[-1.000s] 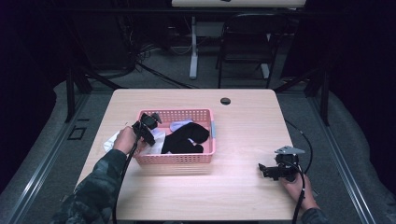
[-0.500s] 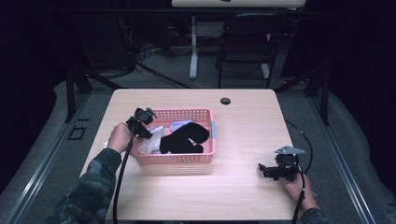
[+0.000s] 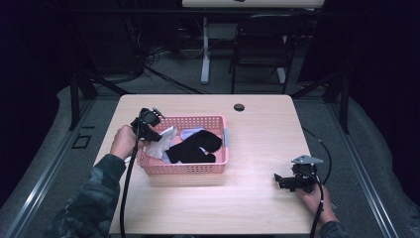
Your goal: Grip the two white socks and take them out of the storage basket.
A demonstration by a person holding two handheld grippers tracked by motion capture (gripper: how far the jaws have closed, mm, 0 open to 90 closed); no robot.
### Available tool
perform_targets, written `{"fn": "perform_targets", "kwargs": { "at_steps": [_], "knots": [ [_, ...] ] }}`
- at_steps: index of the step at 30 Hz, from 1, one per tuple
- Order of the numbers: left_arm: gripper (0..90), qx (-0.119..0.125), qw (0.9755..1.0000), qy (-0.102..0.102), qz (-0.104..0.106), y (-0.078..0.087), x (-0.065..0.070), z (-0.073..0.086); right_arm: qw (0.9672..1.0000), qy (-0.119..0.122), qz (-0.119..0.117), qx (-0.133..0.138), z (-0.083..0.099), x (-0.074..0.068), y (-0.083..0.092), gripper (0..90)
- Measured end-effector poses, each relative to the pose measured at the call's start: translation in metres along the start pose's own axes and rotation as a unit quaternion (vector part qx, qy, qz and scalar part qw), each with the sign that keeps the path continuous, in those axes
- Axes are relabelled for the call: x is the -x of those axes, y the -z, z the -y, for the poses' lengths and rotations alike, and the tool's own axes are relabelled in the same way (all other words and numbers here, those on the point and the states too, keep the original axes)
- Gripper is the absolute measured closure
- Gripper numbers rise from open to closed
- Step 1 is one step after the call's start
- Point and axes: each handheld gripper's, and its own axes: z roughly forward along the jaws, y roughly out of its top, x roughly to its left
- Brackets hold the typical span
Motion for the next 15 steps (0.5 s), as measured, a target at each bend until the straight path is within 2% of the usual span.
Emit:
{"fn": "perform_targets", "kwargs": {
  "at_steps": [15],
  "knots": [
    [85.5, 0.024, 0.9995, -0.019, -0.011, 0.032, 0.007, -0.017, 1.0, -0.001, 0.002, 0.001, 0.0, 0.0, 0.0, 0.0]
  ]
}}
